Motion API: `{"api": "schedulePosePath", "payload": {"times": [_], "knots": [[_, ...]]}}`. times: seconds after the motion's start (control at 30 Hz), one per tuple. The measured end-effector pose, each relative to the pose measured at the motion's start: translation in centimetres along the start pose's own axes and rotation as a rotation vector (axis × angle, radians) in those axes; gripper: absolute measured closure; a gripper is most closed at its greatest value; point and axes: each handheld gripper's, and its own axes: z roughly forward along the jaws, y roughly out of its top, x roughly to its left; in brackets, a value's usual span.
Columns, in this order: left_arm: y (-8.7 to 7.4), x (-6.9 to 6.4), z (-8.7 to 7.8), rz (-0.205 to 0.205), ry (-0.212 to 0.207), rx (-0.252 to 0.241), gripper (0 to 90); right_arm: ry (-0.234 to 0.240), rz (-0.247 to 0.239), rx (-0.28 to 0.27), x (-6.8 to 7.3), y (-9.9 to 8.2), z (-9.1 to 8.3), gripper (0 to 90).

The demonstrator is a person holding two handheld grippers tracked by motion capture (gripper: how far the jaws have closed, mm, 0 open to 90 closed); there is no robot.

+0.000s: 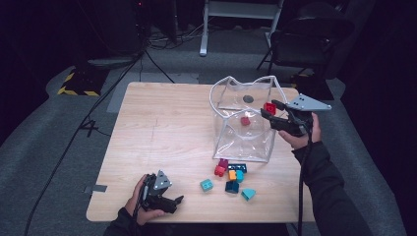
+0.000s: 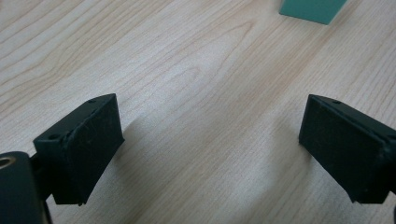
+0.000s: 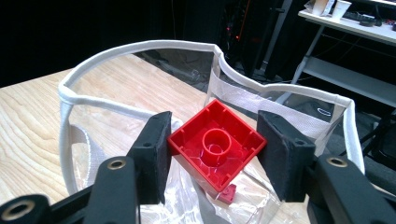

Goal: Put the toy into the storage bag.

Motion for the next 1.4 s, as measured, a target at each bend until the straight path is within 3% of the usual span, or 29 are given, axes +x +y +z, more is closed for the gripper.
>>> {"api": "schedulePosePath", "payload": {"times": [0.17, 0.77, 1.4], "knots": [[0.0, 0.0, 0.0, 0.000, 0.000, 0.000, 6.4, 0.002, 0.008, 0.010, -0.1, -0.1, 0.1, 41.8], [0.0, 0.0, 0.0, 0.000, 0.000, 0.000, 6.4, 0.025, -0.002, -0.026, 0.3, -0.1, -1.1, 41.6], [0.0, 0.0, 0.0, -0.001, -0.001, 0.000, 6.4, 0.087, -0.044, -0.059, 1.4, -1.3, -5.9, 39.7]]}}
